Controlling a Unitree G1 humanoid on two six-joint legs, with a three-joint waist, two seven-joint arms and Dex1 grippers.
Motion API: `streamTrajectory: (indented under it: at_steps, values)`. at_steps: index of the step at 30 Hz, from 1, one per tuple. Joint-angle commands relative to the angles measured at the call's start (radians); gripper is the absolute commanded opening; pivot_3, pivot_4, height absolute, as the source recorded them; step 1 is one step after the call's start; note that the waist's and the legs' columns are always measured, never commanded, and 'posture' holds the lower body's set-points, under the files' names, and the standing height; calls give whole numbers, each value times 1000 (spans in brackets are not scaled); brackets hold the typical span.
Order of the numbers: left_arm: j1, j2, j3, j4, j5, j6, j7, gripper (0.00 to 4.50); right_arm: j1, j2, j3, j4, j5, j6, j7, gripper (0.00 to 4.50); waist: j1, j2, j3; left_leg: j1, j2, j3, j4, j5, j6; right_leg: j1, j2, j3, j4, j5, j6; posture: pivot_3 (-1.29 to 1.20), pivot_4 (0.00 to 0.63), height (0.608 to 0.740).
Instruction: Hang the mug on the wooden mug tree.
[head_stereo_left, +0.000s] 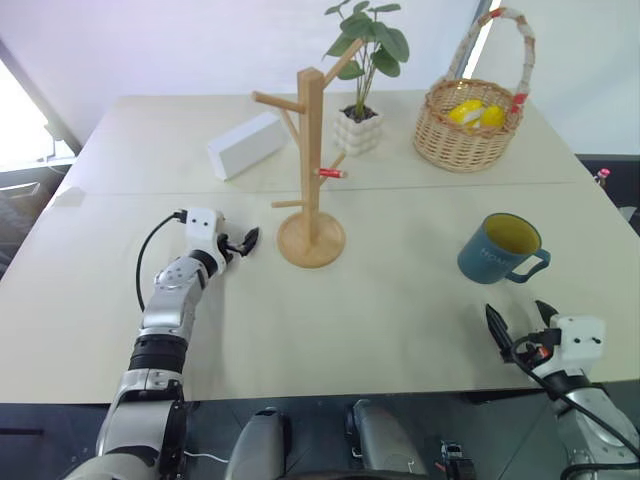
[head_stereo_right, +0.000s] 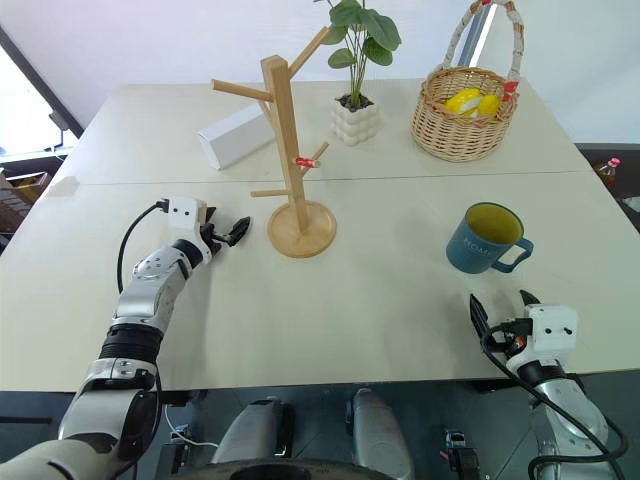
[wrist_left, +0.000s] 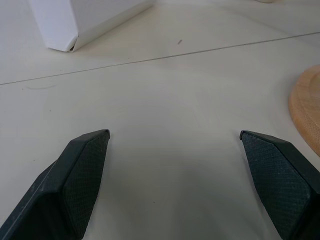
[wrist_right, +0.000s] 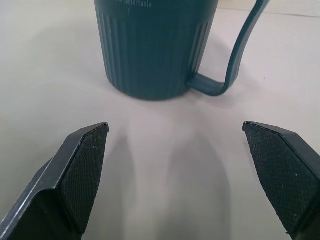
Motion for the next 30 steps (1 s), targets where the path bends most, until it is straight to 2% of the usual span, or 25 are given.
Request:
streamTrajectory:
  at_steps: [1, 9, 15, 21, 26, 30]
  values:
    - [3, 5, 7, -44, -5, 9, -1, 4500, 2, -1, -20, -12, 10, -9, -3, 4465, 0, 0, 0, 0, 0, 0, 0, 0, 0, 0, 0, 0, 0, 0, 0, 0, 150, 740]
    - [24, 5, 7, -76, -16, 36, -9, 4500, 4, -1, -15, -24, 8, -7, -6, 4465, 0, 0, 0, 0, 0, 0, 0, 0, 0, 0, 0, 0, 0, 0, 0, 0, 150, 740]
    - [209, 9, -25, -340, -124, 97, -157, 4500, 27, 11, -12, -32, 3, -20, -14, 4465, -2, 1, 0, 0, 0, 0, 0, 0, 0, 0, 0, 1, 0, 0, 0, 0, 150, 740]
    - [354, 56, -186, -626, -235, 186, -394, 4500, 4, 15, -16, -32, -14, -27, -45, 4465, 2, 2, -1, 0, 0, 0, 1, 0, 0, 1, -1, 1, 0, 0, 0, 0, 150, 740]
    - [332, 81, -331, -696, -223, 187, -510, 4500, -17, 17, -32, -34, -31, -37, -88, 4465, 1, 5, -2, 0, 0, 0, 1, 0, 0, 1, -1, 1, 0, -1, -1, 0, 150, 740]
    - [293, 70, -377, -717, -229, 197, -533, 4500, -36, 27, -52, -38, -29, -46, -131, 4465, 0, 5, -2, 0, 0, 1, 1, 0, 0, 1, 0, 1, 0, -1, -1, 0, 150, 740]
